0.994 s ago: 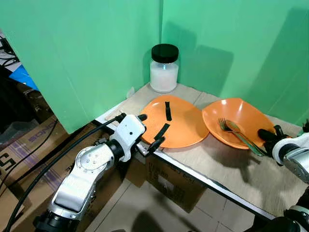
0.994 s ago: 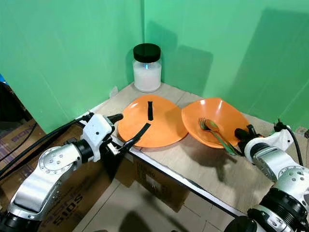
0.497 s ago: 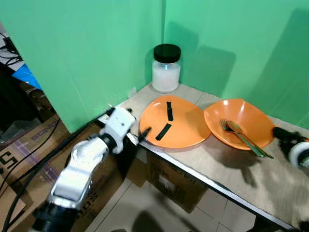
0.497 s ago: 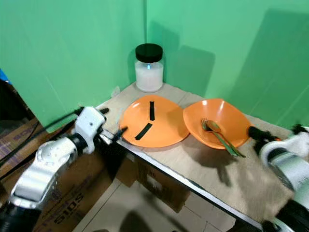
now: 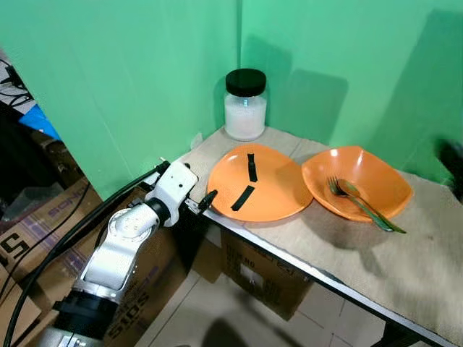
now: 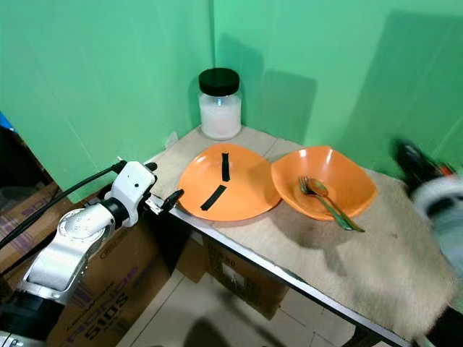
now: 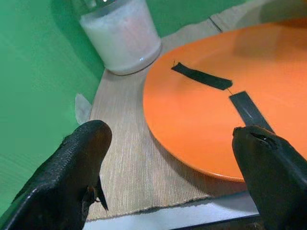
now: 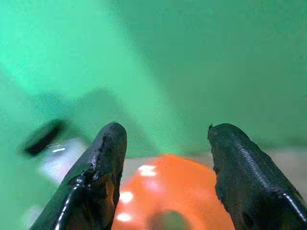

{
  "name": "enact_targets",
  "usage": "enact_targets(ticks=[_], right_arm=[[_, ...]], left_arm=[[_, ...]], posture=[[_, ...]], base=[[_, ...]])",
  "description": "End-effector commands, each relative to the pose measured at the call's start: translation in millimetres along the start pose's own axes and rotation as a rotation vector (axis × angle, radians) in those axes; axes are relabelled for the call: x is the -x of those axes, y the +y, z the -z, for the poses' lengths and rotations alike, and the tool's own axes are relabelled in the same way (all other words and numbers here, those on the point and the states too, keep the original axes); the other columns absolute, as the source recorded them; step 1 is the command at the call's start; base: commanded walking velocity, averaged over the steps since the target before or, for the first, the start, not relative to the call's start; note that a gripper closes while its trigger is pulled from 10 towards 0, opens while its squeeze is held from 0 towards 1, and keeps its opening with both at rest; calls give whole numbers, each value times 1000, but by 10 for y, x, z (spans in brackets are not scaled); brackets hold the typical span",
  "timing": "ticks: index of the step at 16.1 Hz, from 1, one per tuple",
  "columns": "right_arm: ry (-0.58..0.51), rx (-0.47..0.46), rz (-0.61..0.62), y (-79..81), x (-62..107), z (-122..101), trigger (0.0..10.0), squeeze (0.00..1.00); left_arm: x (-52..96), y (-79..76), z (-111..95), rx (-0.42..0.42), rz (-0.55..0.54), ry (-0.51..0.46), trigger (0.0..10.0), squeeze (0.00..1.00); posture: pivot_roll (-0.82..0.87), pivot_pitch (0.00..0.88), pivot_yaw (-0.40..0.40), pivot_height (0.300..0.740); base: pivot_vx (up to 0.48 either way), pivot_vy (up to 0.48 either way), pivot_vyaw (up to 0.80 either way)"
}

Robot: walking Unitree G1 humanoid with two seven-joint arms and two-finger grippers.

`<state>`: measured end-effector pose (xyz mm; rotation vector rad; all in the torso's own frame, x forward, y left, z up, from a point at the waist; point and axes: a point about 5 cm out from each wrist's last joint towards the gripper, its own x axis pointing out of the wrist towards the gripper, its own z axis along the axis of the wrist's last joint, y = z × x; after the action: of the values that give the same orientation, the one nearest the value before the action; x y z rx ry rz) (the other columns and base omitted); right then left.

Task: Setting the table

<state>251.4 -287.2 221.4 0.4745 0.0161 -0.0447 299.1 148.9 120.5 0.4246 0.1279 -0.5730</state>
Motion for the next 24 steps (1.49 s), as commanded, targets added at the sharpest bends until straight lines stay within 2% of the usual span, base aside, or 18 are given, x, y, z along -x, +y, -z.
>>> enact_targets(ticks=[1, 2, 3, 4, 7, 8, 11, 13, 15, 18, 20, 22, 24], right_arm=[[11, 56, -101, 205, -23, 26, 10000, 0], [31, 115, -184, 390, -47, 90, 10000, 0], [107, 245, -360, 774, -77, 330, 10000, 0], [191, 318, -445, 968, -89, 576, 10000, 0], [249, 369, -449, 1067, -117, 799, 10000, 0], [297, 396, -465, 1170, -96, 971, 10000, 0], [324, 454, -432, 1198, -81, 1161, 10000, 0], [330, 440, -328, 1129, -123, 1245, 10000, 0], [347, 427, -295, 1082, -139, 1286, 10000, 0], [360, 425, -315, 1088, -101, 1335, 10000, 0], [354, 405, -314, 1030, -15, 1342, 10000, 0], [353, 400, -323, 978, 75, 1341, 10000, 0], [353, 409, -327, 952, 117, 1340, 10000, 0]], left_arm=[[4, 47, 26, -18, -12, 11, 10000, 0], [1, 48, 49, -19, -12, 14, 10000, 0], [-28, 38, 89, -24, -8, 21, 10000, 0], [-68, 10, 93, -29, 7, 15, 10000, 0], [-82, -38, 97, -30, 42, 11, 10000, 0], [-75, -108, 164, -31, 80, 32, 10000, 0], [-61, -149, 285, -30, 92, 58, 10000, 0], [-45, -166, 352, -29, 102, 76, 10000, 0], [-40, -185, 399, -38, 113, 93, 10000, 0], [-63, -108, 256, -16, 81, 26, 10000, 0], [-61, -5, 26, 1, 74, -96, 10000, 0], [-120, 10, -49, 30, 81, -140, 10000, 0], [-189, -31, 20, 12, 107, -107, 10000, 0]], posture=[[-36, 0, 28, 740], [-29, 0, 23, 740], [-19, 0, 16, 740], [-19, 0, 16, 740], [-20, 0, 18, 740], [-18, 0, 16, 740], [-10, 0, 7, 740], [-7, 0, 4, 740], [-8, 0, 5, 740], [-9, 0, 7, 740], [-1, 0, 5, 740], [-4, 0, 8, 740], [-11, 0, 12, 740]], base=[[0, 0, 0], [0, 0, 0], [0, 0, 0], [0, 0, 0], [0, 0, 0], [0, 0, 0], [0, 0, 0], [0, 0, 0], [0, 0, 0], [0, 0, 0], [0, 0, 0], [0, 0, 0], [0, 0, 0]])
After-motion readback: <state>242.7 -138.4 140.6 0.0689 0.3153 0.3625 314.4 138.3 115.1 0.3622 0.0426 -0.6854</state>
